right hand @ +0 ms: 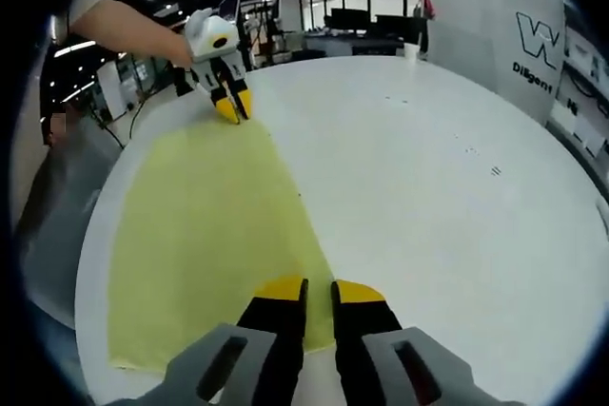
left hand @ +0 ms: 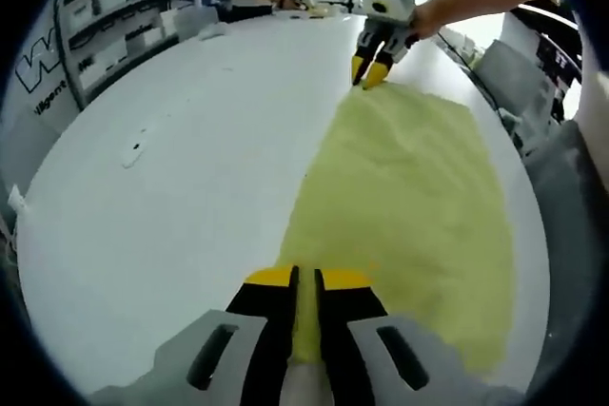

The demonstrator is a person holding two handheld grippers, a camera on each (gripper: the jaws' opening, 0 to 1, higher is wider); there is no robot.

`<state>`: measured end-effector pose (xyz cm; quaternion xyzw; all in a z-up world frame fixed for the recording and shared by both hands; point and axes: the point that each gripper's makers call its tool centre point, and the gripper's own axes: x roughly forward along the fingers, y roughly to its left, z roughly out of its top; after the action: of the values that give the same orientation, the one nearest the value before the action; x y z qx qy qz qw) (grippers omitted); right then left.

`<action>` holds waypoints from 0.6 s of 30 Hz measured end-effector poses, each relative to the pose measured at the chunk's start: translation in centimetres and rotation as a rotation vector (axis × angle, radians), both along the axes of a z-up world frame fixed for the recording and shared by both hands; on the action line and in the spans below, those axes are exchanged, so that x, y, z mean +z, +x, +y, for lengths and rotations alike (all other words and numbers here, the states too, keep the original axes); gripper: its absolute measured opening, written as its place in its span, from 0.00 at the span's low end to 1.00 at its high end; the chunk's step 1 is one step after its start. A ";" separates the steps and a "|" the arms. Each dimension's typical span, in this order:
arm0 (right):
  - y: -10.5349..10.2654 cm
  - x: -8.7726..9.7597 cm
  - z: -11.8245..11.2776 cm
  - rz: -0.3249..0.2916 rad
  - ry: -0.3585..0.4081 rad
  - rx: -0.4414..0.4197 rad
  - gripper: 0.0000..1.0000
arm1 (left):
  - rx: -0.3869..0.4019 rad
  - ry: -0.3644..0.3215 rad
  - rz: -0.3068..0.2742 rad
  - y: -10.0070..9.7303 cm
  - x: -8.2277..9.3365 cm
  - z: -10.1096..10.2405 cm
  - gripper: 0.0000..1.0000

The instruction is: Fold the garment on the visible template until the final outline fits inside the template.

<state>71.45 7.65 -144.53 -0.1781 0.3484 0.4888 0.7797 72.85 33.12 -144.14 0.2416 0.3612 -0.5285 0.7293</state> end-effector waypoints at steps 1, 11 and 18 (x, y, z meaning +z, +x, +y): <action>0.0 0.1 0.0 -0.001 0.000 -0.002 0.04 | 0.000 0.002 -0.006 0.1 0.1 0.0 0.14; -0.3 0.0 0.2 0.003 0.007 0.015 0.02 | -0.011 -0.003 0.010 0.3 -0.3 0.0 0.11; -0.1 -0.1 0.5 -0.003 0.002 0.024 0.01 | 0.037 -0.034 0.077 0.0 -0.2 -0.1 0.04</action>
<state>71.34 8.20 -144.60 -0.1821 0.3444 0.4982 0.7746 72.86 33.00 -144.34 0.2020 0.3843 -0.5300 0.7284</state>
